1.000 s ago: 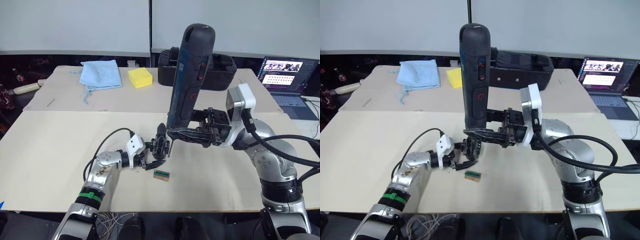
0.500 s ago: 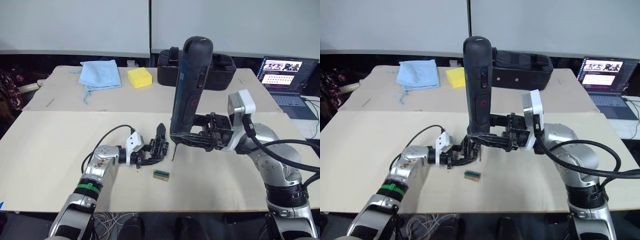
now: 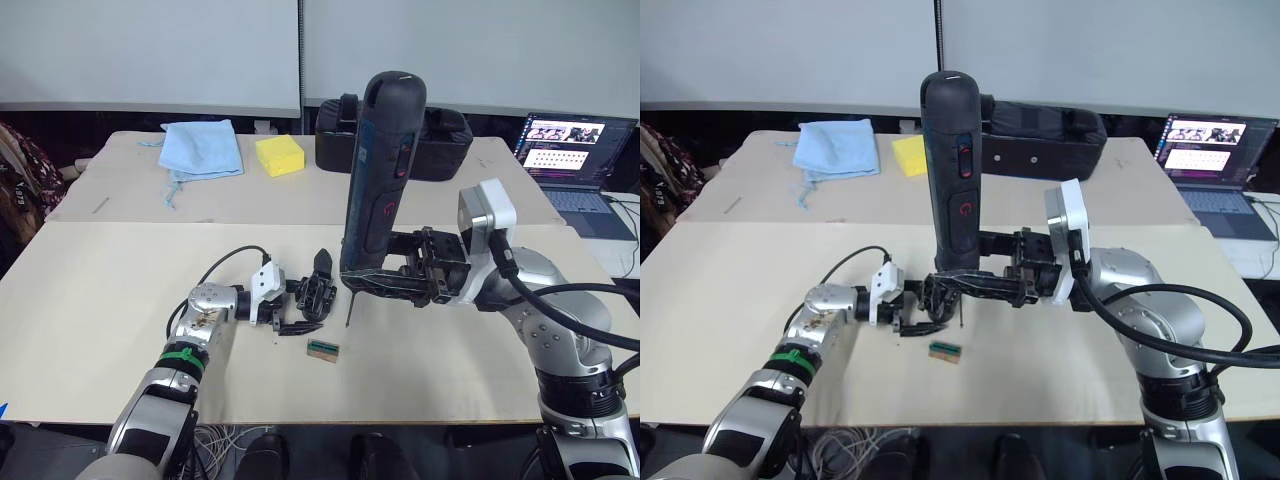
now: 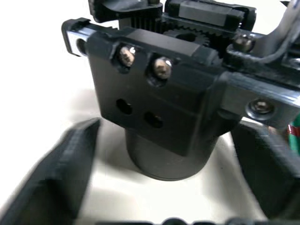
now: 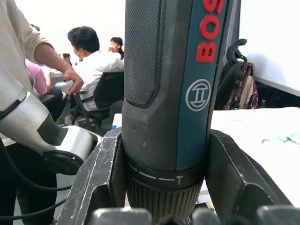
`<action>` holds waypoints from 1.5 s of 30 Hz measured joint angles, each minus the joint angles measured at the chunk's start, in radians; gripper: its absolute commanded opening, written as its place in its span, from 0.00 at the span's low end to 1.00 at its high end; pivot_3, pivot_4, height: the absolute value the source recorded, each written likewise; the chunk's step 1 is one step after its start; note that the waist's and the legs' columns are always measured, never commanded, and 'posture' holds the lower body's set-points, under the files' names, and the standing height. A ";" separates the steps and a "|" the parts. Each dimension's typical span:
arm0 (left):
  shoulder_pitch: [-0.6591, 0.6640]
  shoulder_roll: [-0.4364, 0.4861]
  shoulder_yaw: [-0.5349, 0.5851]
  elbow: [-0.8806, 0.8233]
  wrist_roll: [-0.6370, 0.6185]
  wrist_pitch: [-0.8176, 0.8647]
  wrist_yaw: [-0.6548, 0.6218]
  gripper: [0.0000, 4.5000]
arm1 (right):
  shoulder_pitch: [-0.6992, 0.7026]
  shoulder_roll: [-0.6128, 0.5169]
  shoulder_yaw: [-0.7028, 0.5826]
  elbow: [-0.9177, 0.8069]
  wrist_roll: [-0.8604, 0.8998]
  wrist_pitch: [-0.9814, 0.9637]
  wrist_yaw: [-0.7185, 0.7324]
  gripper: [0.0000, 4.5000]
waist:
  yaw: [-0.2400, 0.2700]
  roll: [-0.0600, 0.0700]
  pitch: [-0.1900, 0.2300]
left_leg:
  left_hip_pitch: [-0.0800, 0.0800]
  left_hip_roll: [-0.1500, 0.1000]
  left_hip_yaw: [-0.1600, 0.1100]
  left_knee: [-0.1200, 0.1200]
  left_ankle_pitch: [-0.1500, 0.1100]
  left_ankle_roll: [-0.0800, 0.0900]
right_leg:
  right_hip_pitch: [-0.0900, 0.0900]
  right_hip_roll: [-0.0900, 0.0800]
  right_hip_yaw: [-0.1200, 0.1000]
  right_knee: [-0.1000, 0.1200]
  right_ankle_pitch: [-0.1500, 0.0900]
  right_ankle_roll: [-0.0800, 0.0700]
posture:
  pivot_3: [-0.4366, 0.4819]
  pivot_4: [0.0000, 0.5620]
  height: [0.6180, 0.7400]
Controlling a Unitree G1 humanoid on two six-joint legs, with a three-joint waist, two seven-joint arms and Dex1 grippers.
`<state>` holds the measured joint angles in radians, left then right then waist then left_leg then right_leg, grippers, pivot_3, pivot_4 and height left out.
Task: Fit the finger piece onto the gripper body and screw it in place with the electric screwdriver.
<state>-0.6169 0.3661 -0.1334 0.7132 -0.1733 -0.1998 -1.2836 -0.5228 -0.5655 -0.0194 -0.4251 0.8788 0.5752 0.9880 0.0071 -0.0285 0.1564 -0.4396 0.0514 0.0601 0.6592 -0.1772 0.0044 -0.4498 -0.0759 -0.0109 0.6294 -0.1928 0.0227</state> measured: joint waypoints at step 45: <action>0.236 -0.013 -0.031 -0.441 0.014 0.238 0.302 0.51 | 0.016 0.001 0.000 -0.001 0.003 0.000 -0.006 0.43 | 0.006 0.000 0.000 | 0.000 -0.001 0.000 0.000 0.000 0.000 | 0.002 -0.001 0.000 -0.002 -0.002 -0.002 | 0.48 0.27 1.00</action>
<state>-0.3805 0.3531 -0.1639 0.2722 -0.1596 0.0383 -0.9820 -0.5072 -0.5643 -0.0192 -0.4260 0.8823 0.5748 0.9825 0.0129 -0.0284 0.1564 -0.4391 0.0507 0.0600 0.6595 -0.1772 0.0044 -0.4479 -0.0767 -0.0109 0.6278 -0.1951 0.0204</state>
